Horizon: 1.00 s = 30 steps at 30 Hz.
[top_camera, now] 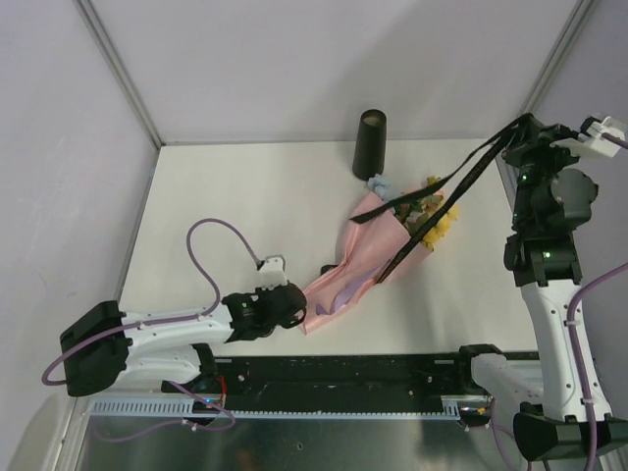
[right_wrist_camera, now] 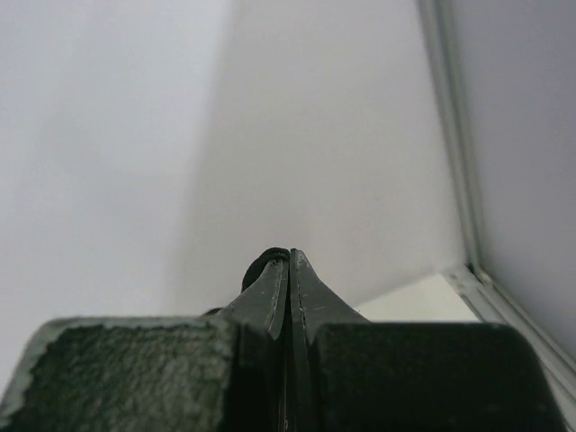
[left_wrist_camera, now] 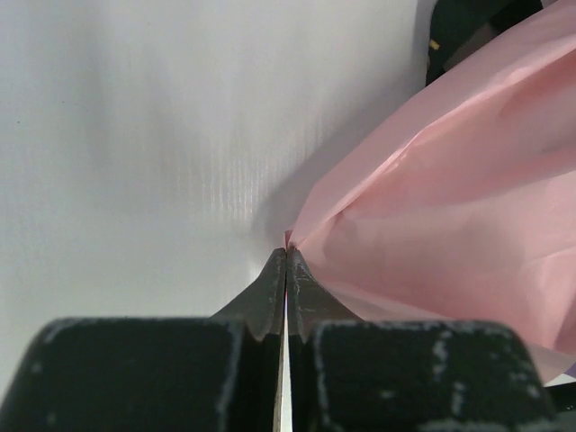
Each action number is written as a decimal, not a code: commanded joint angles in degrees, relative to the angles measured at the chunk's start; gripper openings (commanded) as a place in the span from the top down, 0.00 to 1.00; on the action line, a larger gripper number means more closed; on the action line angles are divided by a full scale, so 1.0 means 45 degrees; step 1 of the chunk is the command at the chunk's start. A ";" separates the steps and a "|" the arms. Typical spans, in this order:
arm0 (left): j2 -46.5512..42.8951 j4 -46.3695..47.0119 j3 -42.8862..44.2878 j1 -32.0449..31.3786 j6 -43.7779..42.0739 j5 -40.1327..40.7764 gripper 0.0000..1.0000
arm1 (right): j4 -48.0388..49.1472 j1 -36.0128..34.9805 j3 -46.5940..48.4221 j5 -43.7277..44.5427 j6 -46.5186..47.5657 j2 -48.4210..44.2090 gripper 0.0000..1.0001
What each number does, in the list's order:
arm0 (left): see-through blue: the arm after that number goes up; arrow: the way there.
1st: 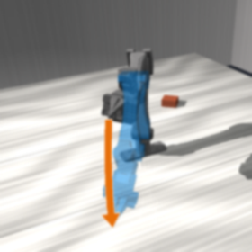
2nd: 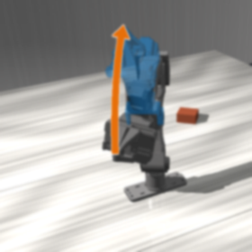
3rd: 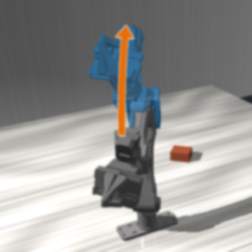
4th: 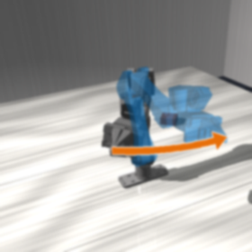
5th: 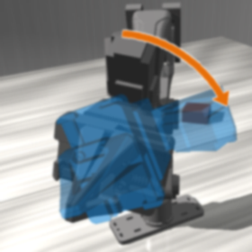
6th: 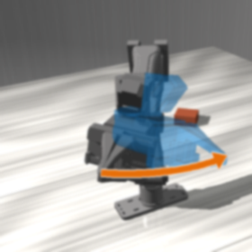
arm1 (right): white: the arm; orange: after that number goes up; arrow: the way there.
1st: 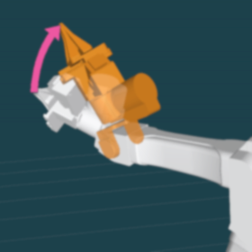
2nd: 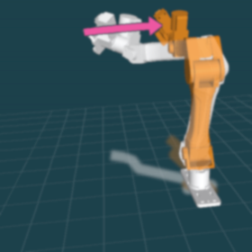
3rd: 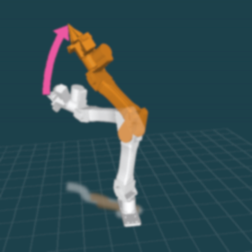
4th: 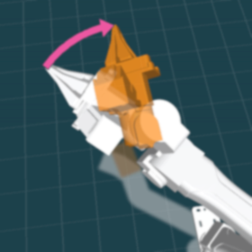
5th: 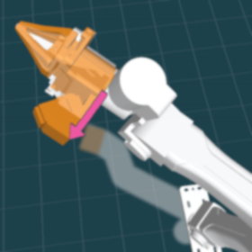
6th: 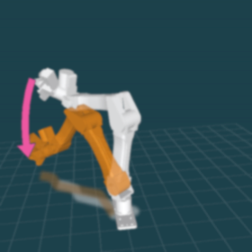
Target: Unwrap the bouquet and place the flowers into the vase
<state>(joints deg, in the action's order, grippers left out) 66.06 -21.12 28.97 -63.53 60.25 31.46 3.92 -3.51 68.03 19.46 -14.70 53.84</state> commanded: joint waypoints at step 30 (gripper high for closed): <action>-0.1919 0.0601 0.7713 -0.0082 -1.1876 -0.3064 0.00 | -0.4203 -0.5986 -0.0244 -0.9714 -0.1467 -0.1994 1.00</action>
<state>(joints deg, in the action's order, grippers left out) 55.13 -20.67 58.39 -63.61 17.87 29.41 -19.38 -27.90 69.17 -22.02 -15.99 47.29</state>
